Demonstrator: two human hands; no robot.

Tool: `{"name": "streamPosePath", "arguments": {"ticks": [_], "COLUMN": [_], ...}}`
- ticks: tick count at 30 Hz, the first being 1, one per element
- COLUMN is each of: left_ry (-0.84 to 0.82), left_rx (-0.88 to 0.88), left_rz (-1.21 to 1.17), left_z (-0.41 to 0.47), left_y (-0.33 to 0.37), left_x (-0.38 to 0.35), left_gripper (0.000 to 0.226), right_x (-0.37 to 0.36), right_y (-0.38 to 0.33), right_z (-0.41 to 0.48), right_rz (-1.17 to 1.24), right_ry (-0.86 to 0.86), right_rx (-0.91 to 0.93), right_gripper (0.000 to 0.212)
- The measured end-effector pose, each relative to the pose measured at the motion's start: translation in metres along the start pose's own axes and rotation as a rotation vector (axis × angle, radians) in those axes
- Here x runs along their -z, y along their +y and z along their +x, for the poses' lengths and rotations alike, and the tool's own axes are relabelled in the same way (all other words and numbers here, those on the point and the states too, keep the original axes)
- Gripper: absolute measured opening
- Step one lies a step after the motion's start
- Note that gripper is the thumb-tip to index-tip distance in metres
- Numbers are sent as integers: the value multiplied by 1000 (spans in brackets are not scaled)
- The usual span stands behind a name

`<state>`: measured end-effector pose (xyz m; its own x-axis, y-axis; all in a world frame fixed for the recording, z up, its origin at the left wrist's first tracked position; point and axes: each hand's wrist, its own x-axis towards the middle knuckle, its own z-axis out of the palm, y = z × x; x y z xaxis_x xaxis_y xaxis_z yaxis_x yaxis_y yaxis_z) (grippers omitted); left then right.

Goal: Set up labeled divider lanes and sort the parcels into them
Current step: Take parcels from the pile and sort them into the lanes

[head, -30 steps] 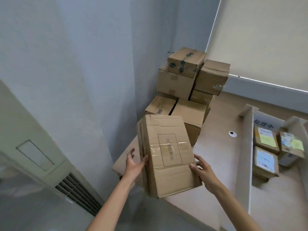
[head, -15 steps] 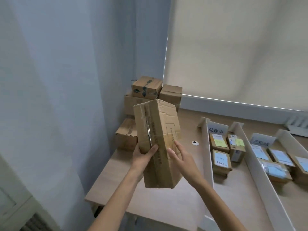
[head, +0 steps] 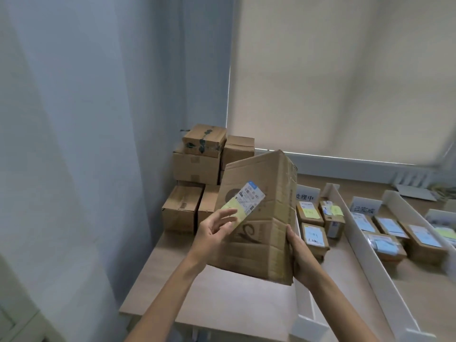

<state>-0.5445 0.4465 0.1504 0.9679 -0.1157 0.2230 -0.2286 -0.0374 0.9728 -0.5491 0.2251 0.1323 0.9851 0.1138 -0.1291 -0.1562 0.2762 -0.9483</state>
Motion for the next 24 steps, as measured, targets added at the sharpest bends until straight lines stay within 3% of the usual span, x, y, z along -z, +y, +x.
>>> {"name": "streamPosePath", "arguments": {"ticks": [4, 6, 9, 12, 16, 18, 21, 24], "left_ry": [176, 72, -77, -101, -47, 3, 17, -6], "left_rx": [-59, 71, 221, 255, 203, 212, 224, 258], "left_rz": [139, 98, -133, -232, -320, -316, -294, -297], "left_z": [-1, 0, -6, -7, 1, 4, 6, 8], "left_y": [-7, -11, -18, -25, -34, -42, -52, -61], "left_x": [13, 18, 14, 7, 2, -2, -14, -32], "left_gripper": [48, 73, 97, 91, 93, 101, 104, 90], "right_x": [10, 16, 24, 23, 25, 29, 26, 30], "right_y": [4, 7, 15, 16, 8, 8, 12, 20], "right_z": [-16, -22, -28, -34, -33, -32, -41, -51], "right_rz": [172, 188, 228, 239, 22, -71, -251, -334], "right_ry": [-56, -115, -165, -119, 121, 210, 169, 220], "right_rx": [-63, -70, -112, -103, 26, 120, 124, 130], "right_gripper": [62, 83, 84, 76, 59, 69, 70, 73]}}
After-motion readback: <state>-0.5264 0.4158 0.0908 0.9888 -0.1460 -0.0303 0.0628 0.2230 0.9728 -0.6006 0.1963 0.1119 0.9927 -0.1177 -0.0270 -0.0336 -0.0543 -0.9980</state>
